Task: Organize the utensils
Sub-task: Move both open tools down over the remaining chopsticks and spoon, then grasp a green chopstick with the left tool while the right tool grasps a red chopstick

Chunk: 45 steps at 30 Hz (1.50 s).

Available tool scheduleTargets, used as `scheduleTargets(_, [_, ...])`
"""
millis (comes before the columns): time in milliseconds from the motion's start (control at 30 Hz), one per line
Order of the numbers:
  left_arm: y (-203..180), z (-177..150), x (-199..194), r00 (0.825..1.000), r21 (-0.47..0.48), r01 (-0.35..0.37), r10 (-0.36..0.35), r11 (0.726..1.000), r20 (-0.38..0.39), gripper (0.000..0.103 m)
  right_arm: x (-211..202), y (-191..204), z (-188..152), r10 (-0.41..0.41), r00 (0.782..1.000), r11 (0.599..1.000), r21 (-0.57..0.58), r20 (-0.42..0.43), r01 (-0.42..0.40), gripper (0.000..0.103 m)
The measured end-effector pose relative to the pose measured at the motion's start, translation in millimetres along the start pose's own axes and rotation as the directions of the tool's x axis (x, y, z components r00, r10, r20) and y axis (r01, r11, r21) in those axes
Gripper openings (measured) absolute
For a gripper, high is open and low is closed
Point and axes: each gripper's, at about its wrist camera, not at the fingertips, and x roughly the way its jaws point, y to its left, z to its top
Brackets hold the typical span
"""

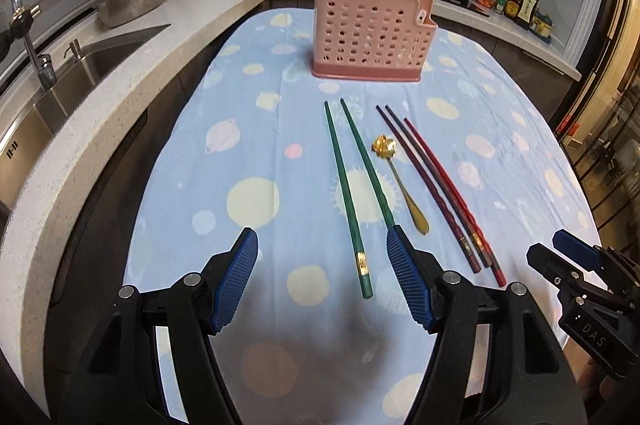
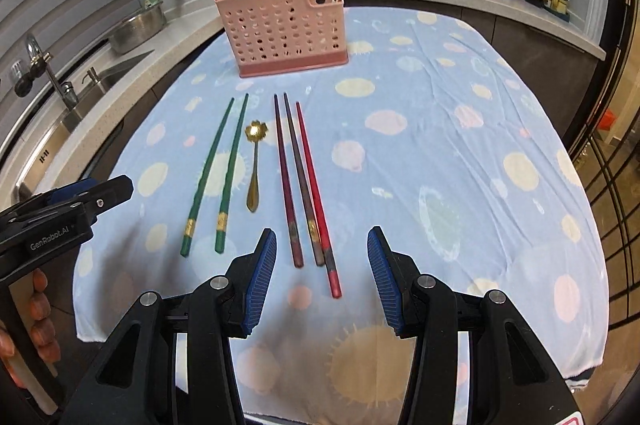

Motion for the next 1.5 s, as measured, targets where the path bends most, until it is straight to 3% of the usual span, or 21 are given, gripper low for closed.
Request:
scheduleTargets(400, [-9, -32, 28, 0.998, 0.017, 0.015, -0.014, 1.000, -0.059, 0.064, 30, -9, -30, -0.009, 0.997, 1.000, -0.002, -0.077, 0.009, 0.042])
scheduleTargets(833, [-8, -36, 60, 0.995, 0.000, 0.004, -0.004, 1.000, -0.104, 0.064, 50, -10, -29, -0.018, 0.995, 1.000, -0.023, -0.094, 0.016, 0.025])
scheduleTargets(1133, [-15, -33, 67, 0.996, 0.026, -0.006, 0.008, 1.000, -0.089, 0.061, 55, -11, -25, -0.023, 0.996, 0.999, -0.028, -0.088, 0.021, 0.014])
scheduleTargets(1233, [-16, -31, 66, 0.996, 0.033, 0.010, -0.007, 0.999, -0.085, 0.047, 55, -11, -24, -0.018, 0.996, 0.999, -0.028, -0.090, 0.016, 0.009])
scheduleTargets(1400, [-16, -31, 64, 0.994, 0.031, 0.055, -0.052, 0.998, -0.091, 0.012, 54, -11, -24, -0.013, 0.996, 1.000, -0.028, -0.089, 0.011, 0.008])
scheduleTargets(1500, [-12, -31, 62, 0.993, 0.014, 0.074, -0.072, 0.997, -0.096, 0.008, 48, -12, -26, -0.006, 0.997, 1.000, -0.021, -0.082, 0.004, 0.007])
